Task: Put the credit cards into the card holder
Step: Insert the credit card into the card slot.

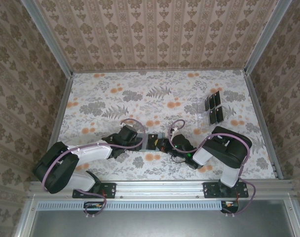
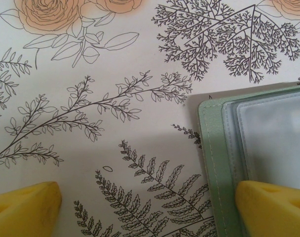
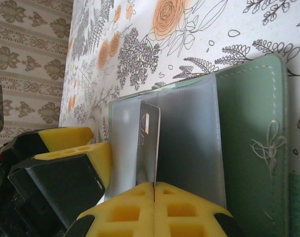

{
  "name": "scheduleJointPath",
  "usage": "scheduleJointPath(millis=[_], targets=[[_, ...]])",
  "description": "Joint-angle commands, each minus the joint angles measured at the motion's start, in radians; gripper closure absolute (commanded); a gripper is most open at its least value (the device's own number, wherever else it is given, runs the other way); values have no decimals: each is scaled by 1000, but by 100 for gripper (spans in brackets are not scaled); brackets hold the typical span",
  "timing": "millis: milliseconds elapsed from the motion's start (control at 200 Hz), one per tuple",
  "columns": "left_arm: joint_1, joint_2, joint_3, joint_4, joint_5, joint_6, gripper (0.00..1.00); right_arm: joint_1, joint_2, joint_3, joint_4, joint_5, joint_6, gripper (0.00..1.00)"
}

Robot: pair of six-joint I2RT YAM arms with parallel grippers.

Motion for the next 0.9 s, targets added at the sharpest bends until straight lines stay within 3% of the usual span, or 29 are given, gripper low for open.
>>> scheduleJointPath(millis=[0, 895], targets=[[-8, 10, -28, -39, -15, -12, 0, 6, 13, -13, -59, -28, 11, 100], [-10, 7, -34, -32, -10, -15, 0, -28, 93, 124, -206, -184, -5, 100]])
